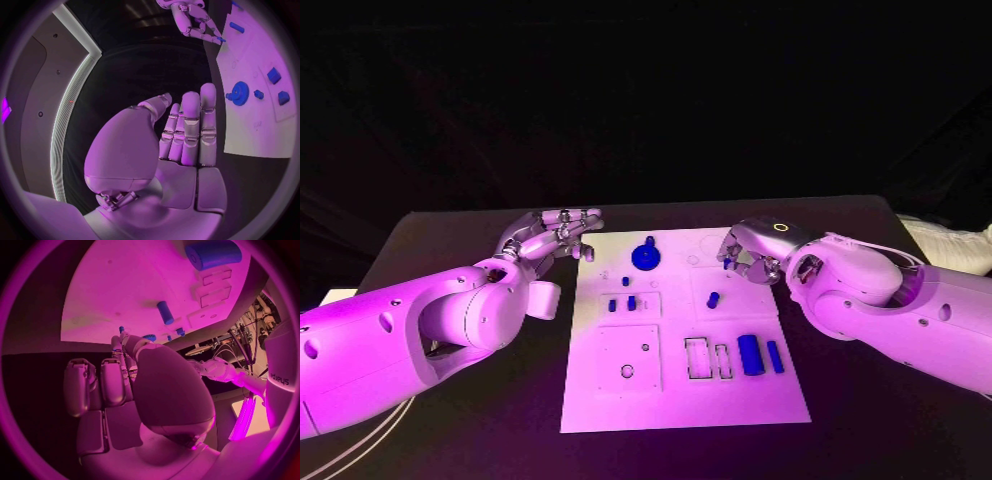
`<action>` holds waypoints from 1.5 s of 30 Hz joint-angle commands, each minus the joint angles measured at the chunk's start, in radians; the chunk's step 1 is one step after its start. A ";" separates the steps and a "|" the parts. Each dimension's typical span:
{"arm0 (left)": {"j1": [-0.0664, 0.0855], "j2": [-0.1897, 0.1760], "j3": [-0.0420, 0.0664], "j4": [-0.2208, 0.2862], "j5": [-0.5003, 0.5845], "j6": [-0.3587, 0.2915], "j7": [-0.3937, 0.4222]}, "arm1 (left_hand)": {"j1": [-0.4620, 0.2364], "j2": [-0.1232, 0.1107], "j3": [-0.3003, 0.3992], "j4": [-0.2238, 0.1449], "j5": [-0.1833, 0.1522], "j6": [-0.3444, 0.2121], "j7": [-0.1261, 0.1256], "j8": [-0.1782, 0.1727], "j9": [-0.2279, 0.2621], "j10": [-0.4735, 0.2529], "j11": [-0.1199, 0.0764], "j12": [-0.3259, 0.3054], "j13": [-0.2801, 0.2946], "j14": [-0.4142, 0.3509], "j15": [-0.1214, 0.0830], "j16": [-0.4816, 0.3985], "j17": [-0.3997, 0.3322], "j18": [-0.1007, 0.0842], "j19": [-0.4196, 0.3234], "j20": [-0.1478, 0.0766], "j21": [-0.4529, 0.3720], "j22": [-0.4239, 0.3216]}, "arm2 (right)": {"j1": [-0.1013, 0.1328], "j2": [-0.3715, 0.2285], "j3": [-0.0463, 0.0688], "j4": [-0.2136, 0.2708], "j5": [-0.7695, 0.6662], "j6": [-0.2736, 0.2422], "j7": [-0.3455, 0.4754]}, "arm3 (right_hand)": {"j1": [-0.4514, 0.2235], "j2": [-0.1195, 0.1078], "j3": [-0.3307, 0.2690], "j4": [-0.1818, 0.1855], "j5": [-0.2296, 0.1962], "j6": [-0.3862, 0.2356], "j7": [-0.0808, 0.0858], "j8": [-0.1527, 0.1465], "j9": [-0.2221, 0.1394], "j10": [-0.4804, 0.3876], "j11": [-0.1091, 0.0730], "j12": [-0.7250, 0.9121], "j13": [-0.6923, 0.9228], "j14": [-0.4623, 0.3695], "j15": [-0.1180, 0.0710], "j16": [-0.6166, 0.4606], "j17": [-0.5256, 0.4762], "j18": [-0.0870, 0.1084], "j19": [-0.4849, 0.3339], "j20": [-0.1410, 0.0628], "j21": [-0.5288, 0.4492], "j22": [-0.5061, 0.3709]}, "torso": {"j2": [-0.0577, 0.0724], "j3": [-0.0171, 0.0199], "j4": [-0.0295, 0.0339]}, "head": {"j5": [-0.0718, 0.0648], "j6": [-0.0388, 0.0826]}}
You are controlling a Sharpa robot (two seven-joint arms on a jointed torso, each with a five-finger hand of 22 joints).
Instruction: Assemble the parts on the task board
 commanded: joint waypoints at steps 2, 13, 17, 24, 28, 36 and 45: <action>0.000 0.001 0.001 0.001 0.005 0.006 0.003 | 0.009 0.003 0.000 -0.005 -0.003 0.002 -0.002 0.007 0.000 0.001 -0.001 0.003 0.000 -0.007 0.000 -0.002 -0.001 0.021 -0.002 -0.002 -0.007 -0.002 | 0.001 -0.001 0.002 0.035 0.015 -0.040 0.003 | -0.015 -0.002 0.007 -0.002 -0.003 0.007 0.003 0.001 0.001 0.021 -0.016 0.000 0.000 0.037 -0.002 0.005 0.002 0.012 0.006 -0.001 0.006 0.039 | 0.002 0.0002 0.0006 | 0.001 0.001; 0.000 0.004 0.000 0.001 0.005 0.010 0.002 | 0.009 0.002 -0.001 -0.007 -0.003 0.001 -0.001 0.007 -0.001 -0.001 0.000 0.004 0.000 -0.008 0.000 -0.002 -0.002 0.021 -0.002 -0.003 -0.008 -0.002 | -0.021 0.053 0.002 0.109 0.065 -0.041 0.026 | -0.024 -0.004 0.014 -0.007 -0.008 0.007 0.006 0.000 0.002 0.020 -0.015 -0.001 -0.003 0.037 -0.001 0.006 0.002 0.012 0.005 -0.001 0.006 0.039 | 0.001 -0.0023 0.0026 | 0.025 -0.008; 0.000 0.006 0.000 0.003 0.005 0.013 0.001 | 0.009 0.002 -0.001 -0.007 -0.003 0.001 -0.001 0.007 -0.001 -0.001 0.000 0.004 0.000 -0.008 0.000 -0.002 -0.002 0.021 -0.002 -0.003 -0.008 -0.002 | -0.048 0.082 0.001 0.122 0.074 -0.036 0.036 | -0.025 -0.004 0.014 -0.007 -0.008 0.007 0.006 0.000 0.002 0.020 -0.015 -0.001 -0.003 0.037 0.000 0.005 0.001 0.013 0.005 -0.001 0.006 0.038 | 0.001 -0.0028 0.0038 | 0.036 -0.013; 0.000 0.006 0.000 0.005 0.005 0.015 0.000 | 0.009 0.002 -0.002 -0.007 -0.003 0.001 -0.001 0.006 -0.001 -0.002 0.000 0.004 0.000 -0.008 0.000 -0.002 -0.003 0.020 -0.002 -0.003 -0.008 -0.003 | -0.102 0.134 -0.001 0.140 0.090 -0.019 0.055 | -0.028 -0.003 0.018 -0.012 -0.007 0.005 0.008 -0.001 0.002 0.018 -0.013 -0.002 -0.004 0.036 0.000 0.005 0.000 0.013 0.003 0.000 0.004 0.036 | 0.002 -0.0023 0.0015 | 0.053 -0.021; 0.000 0.008 0.000 0.005 0.005 0.016 0.000 | 0.009 0.002 -0.002 -0.007 -0.003 0.001 -0.001 0.006 -0.001 -0.002 0.000 0.004 0.000 -0.008 0.000 -0.002 -0.003 0.020 -0.002 -0.003 -0.008 -0.003 | -0.124 0.150 -0.003 0.145 0.097 -0.002 0.060 | -0.028 -0.003 0.019 -0.013 -0.006 0.005 0.008 -0.001 0.002 0.018 -0.013 -0.002 -0.005 0.036 0.001 0.005 -0.001 0.013 0.002 0.000 0.004 0.035 | 0.001 -0.0018 -0.0002 | 0.060 -0.026; 0.000 0.008 0.000 0.004 0.005 0.016 0.001 | 0.009 0.002 -0.002 -0.007 -0.003 0.001 -0.001 0.006 -0.001 -0.002 0.000 0.004 0.000 -0.008 0.000 -0.002 -0.003 0.020 -0.002 -0.003 -0.008 -0.003 | -0.144 0.168 -0.012 0.133 0.111 0.026 0.072 | -0.040 -0.005 0.019 -0.017 -0.002 0.004 0.010 -0.002 0.003 0.016 -0.011 -0.002 -0.006 0.036 0.002 0.004 -0.003 0.014 0.001 0.001 0.003 0.034 | 0.002 -0.0007 0.0002 | 0.069 -0.033; 0.000 0.008 0.000 0.004 0.005 0.017 0.000 | 0.007 0.001 -0.004 -0.007 -0.004 -0.001 0.000 0.006 -0.001 -0.004 0.001 0.005 -0.001 -0.009 0.001 -0.002 -0.004 0.020 -0.002 -0.002 -0.010 -0.004 | -0.155 0.183 -0.019 0.118 0.112 0.046 0.075 | -0.046 -0.005 0.017 -0.018 0.000 0.004 0.011 -0.002 0.004 0.016 -0.011 -0.002 -0.007 0.036 0.003 0.004 -0.003 0.014 0.001 0.002 0.003 0.033 | 0.002 -0.0005 -0.0004 | 0.074 -0.038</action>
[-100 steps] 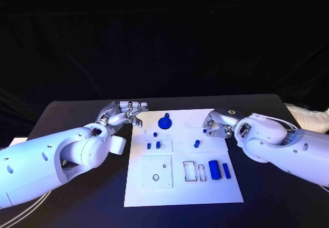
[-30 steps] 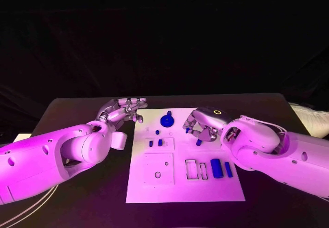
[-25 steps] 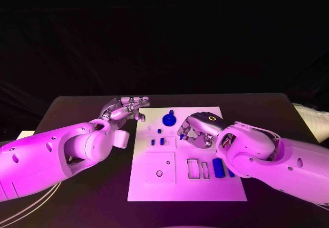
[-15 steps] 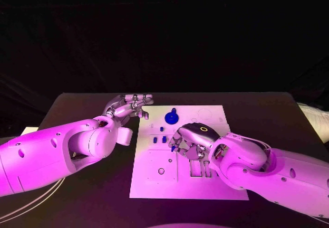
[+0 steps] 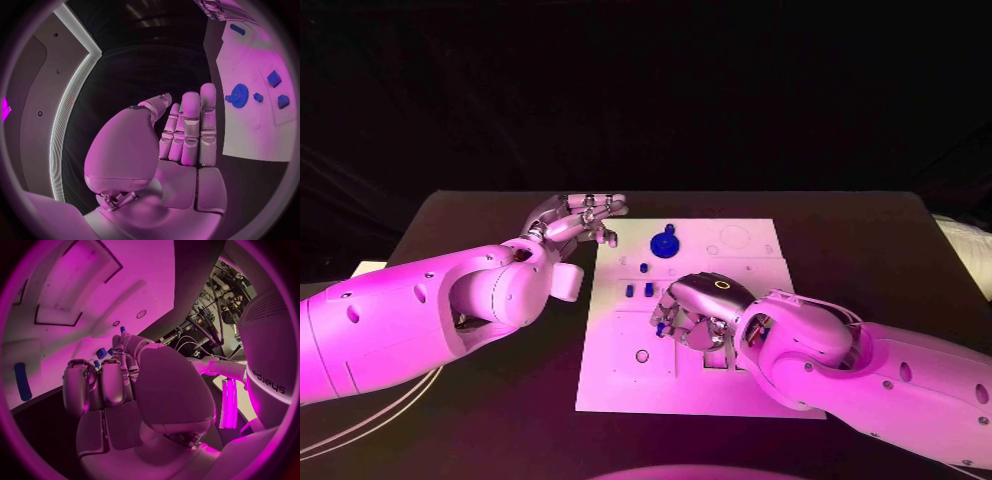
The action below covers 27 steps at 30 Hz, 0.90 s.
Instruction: Assemble the parts on the task board
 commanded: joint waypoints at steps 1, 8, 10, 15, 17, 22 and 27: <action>0.000 0.002 0.001 0.002 0.004 0.015 0.004 | 0.007 0.001 -0.002 -0.005 -0.004 -0.001 0.000 0.006 -0.001 -0.004 0.001 0.005 -0.001 -0.008 0.002 -0.002 -0.001 0.020 -0.002 -0.002 -0.006 -0.001 | -0.003 0.003 -0.001 -0.006 -0.002 0.034 0.012 | -0.011 -0.003 0.002 -0.003 0.004 0.002 0.008 0.004 0.002 -0.002 0.003 0.001 -0.001 0.036 0.003 0.002 -0.001 0.014 0.001 0.002 0.003 0.034 | 0.001 -0.0001 0.0001 | 0.002 -0.003; 0.000 0.001 0.001 0.002 0.004 0.016 0.002 | 0.006 0.001 -0.002 -0.005 -0.004 -0.002 0.000 0.006 -0.001 -0.006 0.002 0.005 -0.001 -0.008 0.002 -0.003 -0.002 0.020 -0.002 -0.002 -0.007 -0.002 | -0.004 0.005 -0.003 -0.014 -0.023 0.038 0.000 | -0.013 -0.002 0.002 -0.004 0.004 0.002 0.008 0.004 0.002 -0.003 0.004 0.001 -0.002 0.036 0.003 0.003 0.000 0.014 0.001 0.002 0.003 0.034 | 0.001 0.0001 0.0000 | 0.003 -0.006; 0.000 0.001 0.001 0.002 0.004 0.017 0.001 | 0.006 0.001 -0.002 -0.005 -0.004 -0.002 0.000 0.006 -0.001 -0.006 0.002 0.005 -0.001 -0.008 0.002 -0.003 -0.002 0.020 -0.002 -0.002 -0.007 -0.002 | -0.004 0.005 -0.003 -0.015 -0.030 0.036 -0.003 | -0.013 -0.002 0.002 -0.004 0.004 0.002 0.008 0.004 0.002 -0.003 0.004 0.001 -0.002 0.036 0.003 0.003 0.000 0.014 0.001 0.002 0.003 0.034 | 0.001 -0.0001 0.0002 | 0.003 -0.007; 0.000 0.000 0.001 0.001 0.004 0.018 0.000 | 0.006 0.001 -0.002 -0.005 -0.004 -0.002 0.000 0.006 -0.001 -0.006 0.002 0.005 -0.001 -0.008 0.002 -0.003 -0.002 0.020 -0.002 -0.002 -0.007 -0.002 | -0.004 0.004 -0.003 -0.012 -0.045 0.025 -0.008 | -0.013 -0.002 0.002 -0.004 0.004 0.002 0.008 0.004 0.002 -0.003 0.004 0.001 -0.002 0.036 0.003 0.003 0.000 0.014 0.001 0.002 0.003 0.034 | 0.000 0.0004 -0.0001 | 0.003 -0.008; 0.000 -0.001 0.001 0.000 0.004 0.018 -0.001 | 0.006 0.001 -0.003 -0.005 -0.004 -0.002 0.001 0.006 -0.001 -0.006 0.002 0.006 -0.001 -0.009 0.002 -0.003 -0.002 0.020 -0.002 -0.002 -0.007 -0.002 | -0.004 0.003 -0.003 -0.010 -0.050 0.020 -0.009 | -0.013 -0.002 0.002 -0.004 0.004 0.002 0.008 0.004 0.002 -0.003 0.004 0.001 -0.002 0.036 0.003 0.003 0.000 0.014 0.001 0.002 0.003 0.034 | 0.000 0.0006 -0.0004 | 0.003 -0.009; 0.000 -0.001 0.000 -0.001 0.004 0.019 -0.002 | 0.006 0.001 -0.003 -0.005 -0.004 -0.002 0.001 0.006 -0.001 -0.006 0.002 0.006 -0.001 -0.009 0.002 -0.003 -0.002 0.020 -0.002 -0.002 -0.007 -0.002 | -0.004 0.002 -0.003 -0.007 -0.059 0.010 -0.011 | -0.014 -0.002 0.001 -0.004 0.005 0.002 0.008 0.004 0.002 -0.002 0.003 0.001 -0.002 0.036 0.003 0.003 0.000 0.014 0.001 0.003 0.003 0.034 | 0.000 0.0006 -0.0002 | 0.002 -0.008; 0.000 -0.002 0.000 -0.002 0.004 0.020 -0.003 | 0.006 0.001 -0.003 -0.005 -0.004 -0.002 0.001 0.006 -0.001 -0.006 0.002 0.006 -0.001 -0.009 0.002 -0.003 -0.002 0.020 -0.002 -0.002 -0.007 -0.002 | -0.004 0.001 -0.003 -0.004 -0.065 0.000 -0.015 | -0.015 -0.002 0.001 -0.004 0.005 0.002 0.008 0.004 0.002 -0.002 0.003 0.001 -0.002 0.036 0.003 0.003 0.000 0.013 0.002 0.003 0.003 0.035 | 0.000 0.0007 -0.0003 | 0.001 -0.008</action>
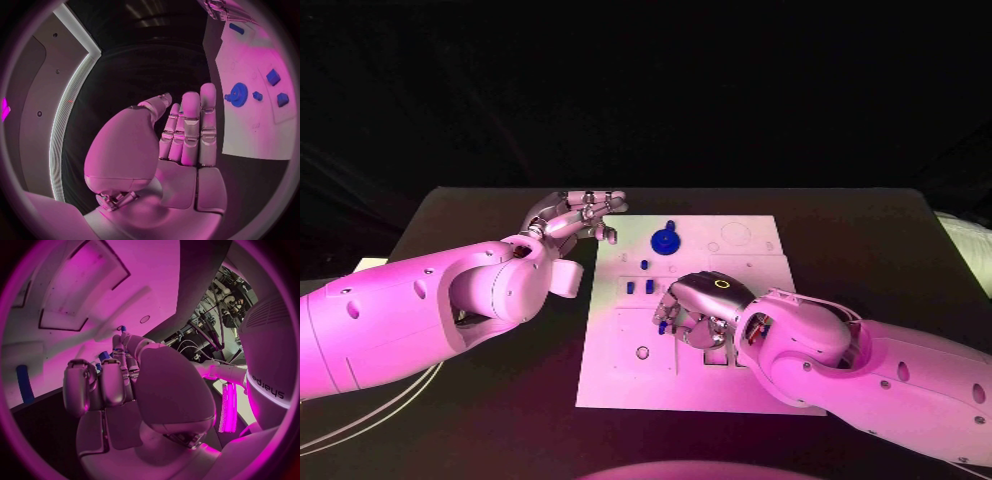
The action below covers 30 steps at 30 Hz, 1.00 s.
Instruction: Assemble the parts on the task board
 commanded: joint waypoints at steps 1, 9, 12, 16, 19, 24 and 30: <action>0.000 0.001 0.000 0.000 0.004 0.019 0.001 | 0.006 0.001 -0.003 -0.005 -0.004 -0.002 0.001 0.006 -0.001 -0.006 0.002 0.006 -0.001 -0.004 0.000 -0.003 -0.001 0.020 -0.002 -0.002 -0.003 -0.001 | -0.001 -0.001 0.000 0.004 -0.029 -0.010 -0.010 | -0.011 0.003 0.002 -0.004 0.006 -0.001 0.005 0.003 0.002 -0.004 0.002 0.001 -0.001 0.036 0.003 0.003 0.000 0.013 0.002 0.003 0.003 0.034 | 0.000 -0.0001 -0.0002 | -0.001 0.000; 0.000 0.000 0.000 -0.001 0.004 0.022 -0.002 | 0.006 0.001 -0.003 -0.006 -0.004 -0.003 0.001 0.006 -0.001 -0.008 0.002 0.006 -0.001 -0.005 0.000 -0.003 -0.002 0.020 -0.002 -0.002 -0.004 -0.002 | -0.001 -0.002 0.000 0.008 -0.037 -0.017 -0.017 | -0.011 0.003 0.002 -0.004 0.006 -0.001 0.005 0.003 0.002 -0.004 0.002 0.001 -0.001 0.036 0.003 0.003 0.000 0.013 0.002 0.003 0.003 0.034 | 0.000 -0.0005 0.0001 | -0.002 0.000; 0.000 0.000 0.000 -0.001 0.004 0.024 -0.004 | 0.006 0.001 -0.004 -0.006 -0.004 -0.003 0.001 0.006 -0.001 -0.009 0.002 0.006 -0.001 -0.005 0.000 -0.003 -0.002 0.020 -0.002 -0.002 -0.004 -0.002 | -0.001 -0.002 0.000 0.008 -0.042 -0.008 -0.020 | -0.011 0.003 0.002 -0.005 0.006 -0.001 0.005 0.003 0.002 -0.004 0.002 0.001 -0.001 0.036 0.003 0.003 0.000 0.013 0.002 0.003 0.004 0.034 | 0.000 -0.0006 0.0003 | -0.002 -0.001; 0.000 0.000 0.000 0.000 0.004 0.025 -0.005 | 0.007 0.001 -0.004 -0.007 -0.004 -0.003 0.001 0.006 -0.001 -0.010 0.002 0.006 -0.002 -0.005 0.000 -0.003 -0.002 0.020 -0.002 -0.002 -0.005 -0.002 | -0.001 -0.001 0.000 0.006 -0.049 0.014 -0.027 | -0.012 0.003 0.002 -0.006 0.008 0.000 0.005 0.004 0.002 -0.003 0.001 0.001 -0.001 0.036 0.003 0.004 0.001 0.013 0.002 0.003 0.004 0.035 | -0.001 -0.0011 0.0006 | -0.002 -0.001; 0.000 0.000 0.000 0.000 0.004 0.025 -0.005 | 0.007 0.001 -0.004 -0.007 -0.004 -0.003 0.001 0.006 -0.001 -0.010 0.002 0.006 -0.002 -0.005 0.000 -0.003 -0.002 0.020 -0.002 -0.002 -0.005 -0.002 | -0.001 0.000 0.000 0.004 -0.055 0.034 -0.033 | -0.012 0.003 0.002 -0.006 0.008 0.000 0.005 0.004 0.002 -0.003 0.001 0.001 -0.001 0.036 0.003 0.004 0.001 0.013 0.002 0.003 0.004 0.035 | 0.000 -0.0013 0.0005 | -0.003 -0.002; 0.000 -0.001 0.000 0.001 0.004 0.027 -0.006 | 0.006 0.001 -0.004 -0.007 -0.004 -0.003 0.001 0.006 -0.001 -0.011 0.003 0.006 -0.002 -0.006 0.001 -0.003 -0.003 0.020 -0.002 -0.002 -0.005 -0.003 | -0.001 0.003 0.000 0.003 -0.071 0.055 -0.040 | -0.012 0.003 0.002 -0.006 0.008 0.000 0.005 0.004 0.002 -0.003 0.001 0.001 -0.001 0.036 0.003 0.004 0.001 0.013 0.002 0.003 0.004 0.035 | 0.000 -0.0014 0.0001 | -0.003 -0.003; 0.000 -0.001 0.000 0.001 0.004 0.033 -0.008 | 0.006 0.001 -0.005 -0.008 -0.004 -0.003 0.002 0.006 -0.001 -0.013 0.003 0.006 -0.002 -0.006 0.001 -0.003 -0.003 0.020 -0.002 -0.001 -0.006 -0.003 | -0.001 0.008 0.000 0.000 -0.088 0.075 -0.046 | -0.013 0.003 0.001 -0.007 0.008 0.000 0.005 0.004 0.002 -0.003 0.001 0.001 -0.001 0.036 0.003 0.004 0.000 0.013 0.002 0.003 0.004 0.035 | 0.000 -0.0013 0.0003 | -0.004 -0.004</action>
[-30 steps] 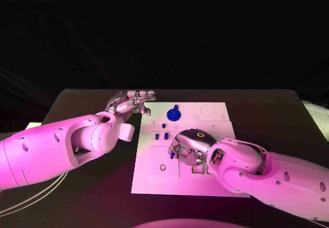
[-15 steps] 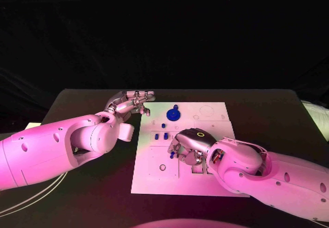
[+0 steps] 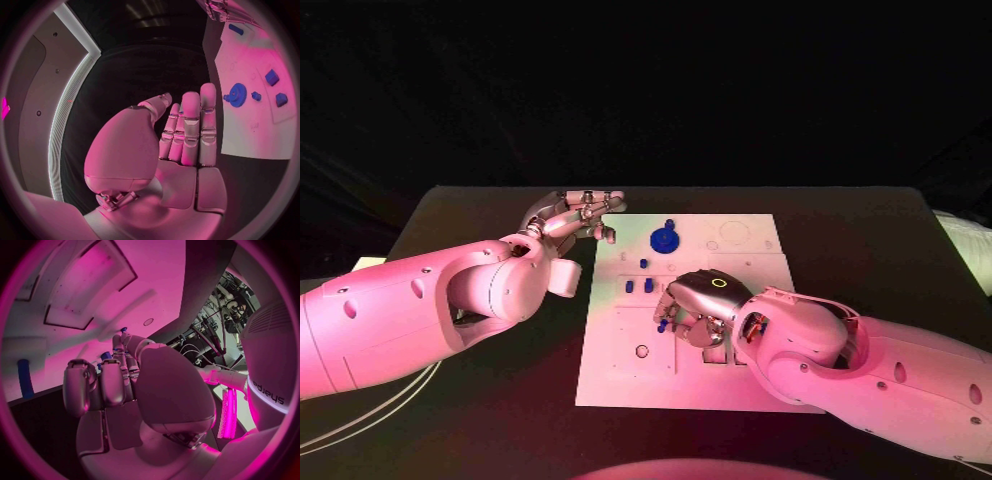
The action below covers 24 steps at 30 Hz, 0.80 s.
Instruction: Assemble the parts on the task board
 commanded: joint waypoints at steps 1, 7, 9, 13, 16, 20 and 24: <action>0.000 0.000 0.000 0.002 0.004 0.025 0.001 | 0.006 0.001 -0.003 -0.005 -0.004 -0.003 0.002 0.006 -0.001 -0.010 0.000 0.006 -0.001 -0.007 0.001 -0.003 -0.001 0.020 -0.002 -0.001 -0.006 -0.001 | -0.002 0.003 -0.001 -0.003 -0.038 0.048 -0.017 | -0.008 0.000 0.001 -0.007 0.004 0.005 0.006 0.003 0.001 -0.003 0.001 0.001 -0.001 0.036 0.003 0.004 0.000 0.013 0.002 0.003 0.004 0.035 | 0.000 0.0003 0.0001 | 0.000 -0.001; 0.000 0.001 0.000 0.002 0.004 0.025 0.001 | 0.005 0.001 -0.003 -0.005 -0.004 -0.003 0.002 0.006 -0.001 -0.011 0.000 0.006 -0.001 -0.007 0.001 -0.003 -0.002 0.020 -0.002 -0.001 -0.007 -0.002 | -0.002 0.012 -0.003 -0.009 -0.048 0.060 -0.021 | -0.012 -0.001 0.000 -0.008 0.005 0.005 0.005 0.003 0.002 -0.004 0.001 0.001 -0.001 0.036 0.003 0.003 -0.001 0.013 0.002 0.003 0.003 0.035 | 0.000 0.0001 0.0002 | -0.001 0.000; 0.000 0.001 0.000 0.002 0.004 0.025 0.000 | 0.005 0.001 -0.003 -0.005 -0.004 -0.003 0.002 0.006 -0.001 -0.011 0.000 0.006 -0.001 -0.007 0.001 -0.003 -0.002 0.020 -0.002 -0.001 -0.007 -0.002 | -0.002 0.015 -0.004 -0.011 -0.049 0.064 -0.025 | -0.018 -0.002 -0.003 -0.009 0.005 0.004 0.005 0.003 0.002 -0.006 0.001 0.001 -0.002 0.035 0.003 0.003 -0.001 0.013 0.002 0.003 0.003 0.035 | 0.000 0.0002 0.0004 | -0.001 0.000; 0.000 0.001 0.000 0.001 0.004 0.025 0.000 | 0.005 0.001 -0.003 -0.005 -0.004 -0.003 0.002 0.006 -0.001 -0.011 0.000 0.006 -0.001 -0.007 0.001 -0.003 -0.002 0.020 -0.002 -0.001 -0.007 -0.002 | -0.002 0.015 -0.005 -0.014 -0.050 0.064 -0.040 | -0.059 -0.021 -0.021 0.001 0.014 -0.041 0.017 -0.006 -0.008 -0.048 0.013 -0.004 -0.010 0.035 0.014 0.002 -0.004 0.014 -0.001 0.010 0.001 0.032 | 0.000 0.0003 -0.0001 | -0.002 0.000; 0.000 0.001 0.000 0.001 0.004 0.025 0.000 | 0.005 0.001 -0.003 -0.005 -0.004 -0.003 0.002 0.006 -0.001 -0.011 0.000 0.006 -0.001 -0.007 0.001 -0.003 -0.002 0.020 -0.002 -0.001 -0.007 -0.002 | -0.002 0.014 -0.006 -0.017 -0.049 0.061 -0.045 | -0.094 -0.043 -0.043 0.013 0.018 -0.093 0.031 -0.006 -0.022 -0.098 0.029 -0.002 -0.012 0.032 0.026 -0.002 -0.012 0.015 -0.007 0.020 -0.005 0.024 | -0.001 0.0000 -0.0003 | -0.003 0.000; 0.000 0.001 0.000 0.001 0.004 0.025 -0.001 | 0.005 0.001 -0.003 -0.005 -0.004 -0.003 0.002 0.006 -0.001 -0.011 0.000 0.006 -0.001 -0.007 0.001 -0.003 -0.002 0.020 -0.002 -0.001 -0.007 -0.002 | -0.002 0.014 -0.006 -0.018 -0.047 0.058 -0.046 | -0.115 -0.059 -0.070 0.019 0.024 -0.134 0.034 -0.005 -0.031 -0.132 0.035 0.000 -0.011 0.029 0.032 -0.007 -0.021 0.018 -0.014 0.028 -0.012 0.015 | 0.000 0.0003 0.0002 | -0.004 -0.001; 0.000 0.001 0.000 0.000 0.004 0.025 -0.001 | 0.005 0.001 -0.003 -0.005 -0.004 -0.003 0.002 0.006 -0.001 -0.011 0.000 0.006 -0.001 -0.007 0.001 -0.003 -0.002 0.020 -0.002 -0.001 -0.007 -0.002 | -0.002 0.013 -0.006 -0.017 -0.040 0.054 -0.041 | -0.120 -0.061 -0.082 0.020 0.033 -0.137 0.035 -0.004 -0.031 -0.141 0.037 0.003 -0.011 0.027 0.033 -0.009 -0.026 0.019 -0.015 0.030 -0.014 0.012 | 0.000 0.0004 0.0005 | -0.004 -0.001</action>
